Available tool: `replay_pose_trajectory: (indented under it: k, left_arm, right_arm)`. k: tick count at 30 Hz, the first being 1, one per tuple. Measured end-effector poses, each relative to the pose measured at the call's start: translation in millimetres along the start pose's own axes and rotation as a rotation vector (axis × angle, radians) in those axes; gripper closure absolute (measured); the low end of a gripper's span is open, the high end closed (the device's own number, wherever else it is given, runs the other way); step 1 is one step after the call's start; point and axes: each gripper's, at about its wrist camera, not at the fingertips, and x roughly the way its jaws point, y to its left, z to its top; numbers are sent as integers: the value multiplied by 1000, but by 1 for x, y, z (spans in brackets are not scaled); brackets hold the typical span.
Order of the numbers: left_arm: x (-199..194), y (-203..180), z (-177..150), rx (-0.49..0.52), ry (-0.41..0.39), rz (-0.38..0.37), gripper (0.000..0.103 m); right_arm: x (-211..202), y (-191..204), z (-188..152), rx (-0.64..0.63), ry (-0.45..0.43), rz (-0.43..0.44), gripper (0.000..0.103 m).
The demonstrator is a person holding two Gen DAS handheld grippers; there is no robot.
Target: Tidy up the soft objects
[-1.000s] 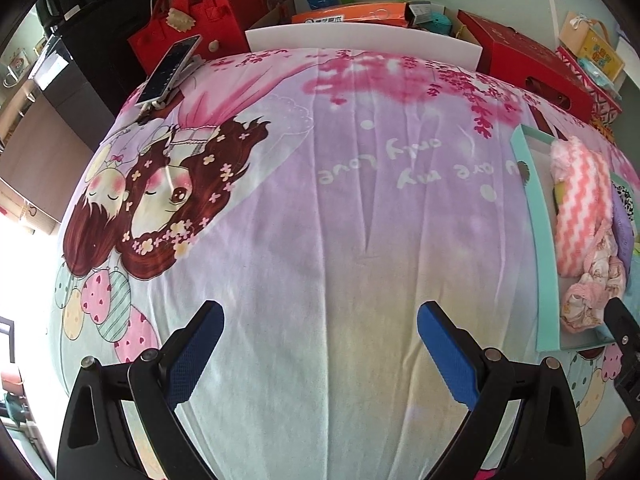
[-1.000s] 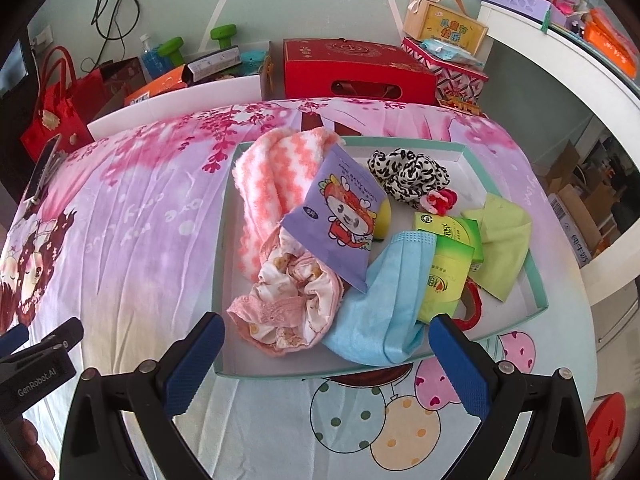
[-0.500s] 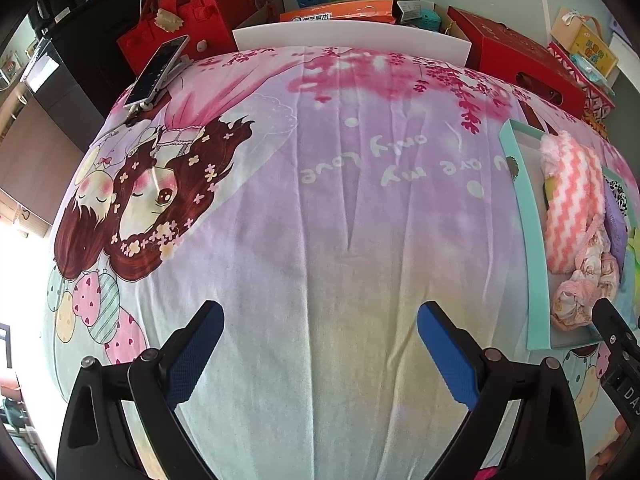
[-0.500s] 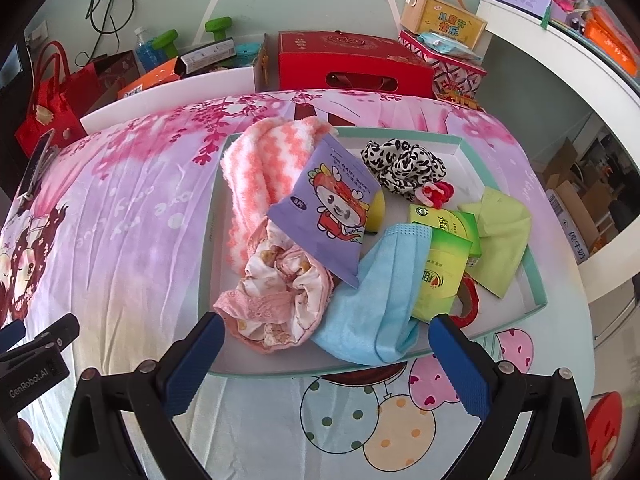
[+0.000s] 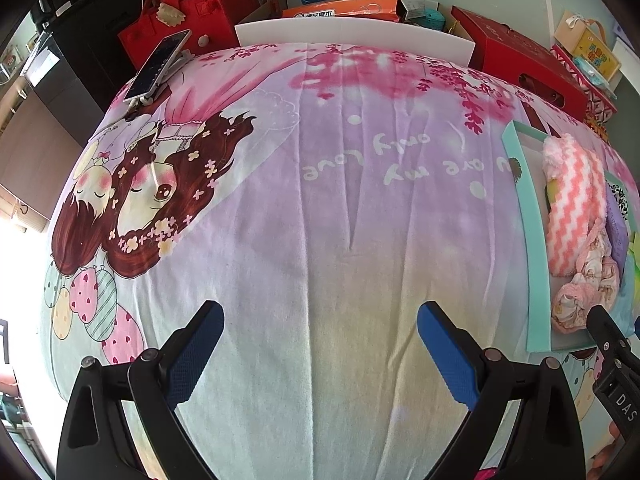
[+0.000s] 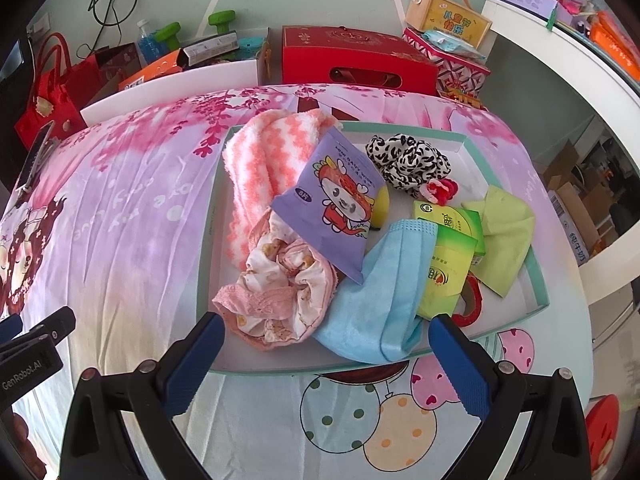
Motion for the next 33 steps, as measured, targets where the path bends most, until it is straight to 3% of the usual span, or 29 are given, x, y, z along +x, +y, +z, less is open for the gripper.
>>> replay_pose_trajectory:
  k: [33]
  left_arm:
    - [2, -2, 0, 5, 11, 0, 6]
  right_arm:
    - [4, -2, 0, 1, 17, -18, 0]
